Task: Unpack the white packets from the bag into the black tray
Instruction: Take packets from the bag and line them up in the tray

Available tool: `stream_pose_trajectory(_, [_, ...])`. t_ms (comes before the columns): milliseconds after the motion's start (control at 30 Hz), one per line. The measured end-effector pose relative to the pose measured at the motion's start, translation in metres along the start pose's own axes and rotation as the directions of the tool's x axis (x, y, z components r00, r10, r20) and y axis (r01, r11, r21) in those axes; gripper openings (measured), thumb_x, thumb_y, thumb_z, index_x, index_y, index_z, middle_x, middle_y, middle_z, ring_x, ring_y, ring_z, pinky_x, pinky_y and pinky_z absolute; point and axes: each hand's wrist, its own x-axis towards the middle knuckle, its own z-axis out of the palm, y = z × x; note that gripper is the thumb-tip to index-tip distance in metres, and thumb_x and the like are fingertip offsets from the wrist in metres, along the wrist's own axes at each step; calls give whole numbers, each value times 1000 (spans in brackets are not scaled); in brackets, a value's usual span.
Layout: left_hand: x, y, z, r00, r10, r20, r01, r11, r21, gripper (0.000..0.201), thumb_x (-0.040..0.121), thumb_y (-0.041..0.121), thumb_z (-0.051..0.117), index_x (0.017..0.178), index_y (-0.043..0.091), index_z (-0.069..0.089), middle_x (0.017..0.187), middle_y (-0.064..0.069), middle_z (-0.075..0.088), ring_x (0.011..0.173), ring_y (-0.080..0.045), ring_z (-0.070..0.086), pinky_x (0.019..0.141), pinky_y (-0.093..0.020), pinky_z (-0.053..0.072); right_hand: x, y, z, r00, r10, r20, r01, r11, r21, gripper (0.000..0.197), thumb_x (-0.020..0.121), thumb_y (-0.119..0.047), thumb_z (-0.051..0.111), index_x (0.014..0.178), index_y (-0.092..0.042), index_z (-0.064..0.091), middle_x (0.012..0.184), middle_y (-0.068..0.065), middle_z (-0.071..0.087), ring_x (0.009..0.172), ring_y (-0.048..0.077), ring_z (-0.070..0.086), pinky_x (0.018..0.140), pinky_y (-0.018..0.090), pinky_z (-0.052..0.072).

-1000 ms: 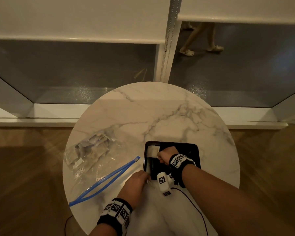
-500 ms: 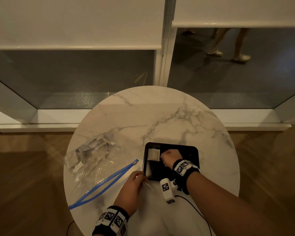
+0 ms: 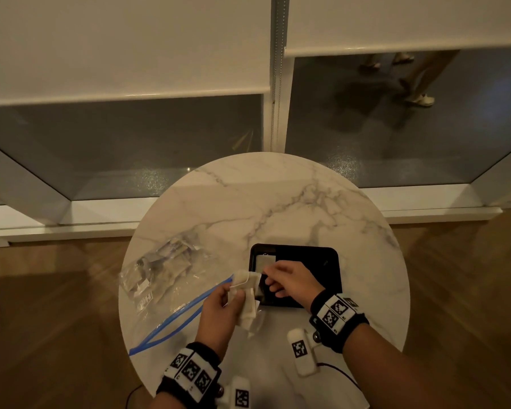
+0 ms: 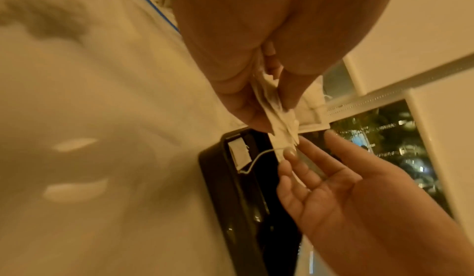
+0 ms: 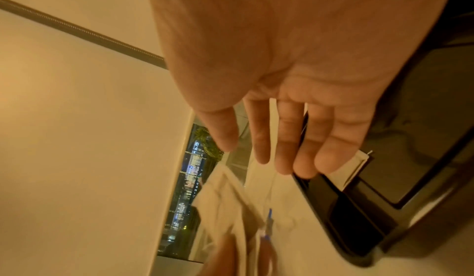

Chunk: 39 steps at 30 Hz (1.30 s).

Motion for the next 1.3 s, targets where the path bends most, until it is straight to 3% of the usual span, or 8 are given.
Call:
stream_pose_trajectory(167, [3,5,5,999,-33,34,37,991,-128,16,97,10,61,111,6,67,102,-19,74,94,-34,70,85,-49,56,-13,9,5,989,-143,28,143,989,23,9,88,-13,70,97,-14,69,82,9,69,74,18,64,73,34,56])
stream_pose_trajectory(300, [5,3,3,998,-15,54,20,994,-103,17,97,9,61,112,7,67,104,-19,74,97,-37,69,87,-52,56,-13,11,3,983,-181,17,181,984,-6,10,87,-11,71,97,-12,69,82,11,69,75,21,66,72,32,58])
stream_pose_trajectory(467, [3,7,5,995,31,93,-26,998,-54,15,97,10,61,110,11,69,100,-11,76,91,-25,71,77,-34,58,-11,12,8,981,-191,11,192,981,-36,5,89,-12,69,87,-17,67,78,8,69,75,19,66,70,29,58])
stream_pose_trajectory(700, [10,4,0,995,59,77,-63,997,52,18,95,14,64,112,19,68,105,-2,74,96,-18,71,86,-35,58,-5,9,11,988,-157,4,157,986,-62,3,90,-11,67,93,-10,68,77,6,69,71,13,65,68,26,56])
stream_pose_trajectory(833, [15,-2,-6,997,71,38,-76,979,187,19,95,16,64,112,25,65,109,4,69,88,-7,69,74,-21,57,7,7,3,992,-113,-49,108,989,-99,6,90,-11,67,96,-11,68,77,10,68,66,12,63,63,24,55])
stream_pose_trajectory(1033, [26,-16,-7,963,110,246,-249,714,654,26,99,16,54,121,27,64,114,10,62,98,-3,59,78,-6,40,51,13,-6,983,45,-176,-92,958,-270,4,90,-8,65,86,-7,64,65,11,61,54,14,57,56,28,53])
stream_pose_trajectory(1133, [31,-19,-4,925,168,341,-369,611,700,26,98,14,53,120,21,65,118,7,60,102,-3,54,79,2,32,71,17,-6,974,123,-189,-180,929,-323,14,90,-8,66,78,-11,60,63,11,59,51,16,55,57,31,53])
stream_pose_trajectory(1300, [41,-27,-1,877,192,442,-472,519,712,26,98,11,53,121,15,66,123,4,58,108,-10,57,86,-1,30,93,26,-4,949,169,-267,-260,899,-353,18,81,-9,76,75,-16,61,70,12,66,63,26,66,66,40,61])
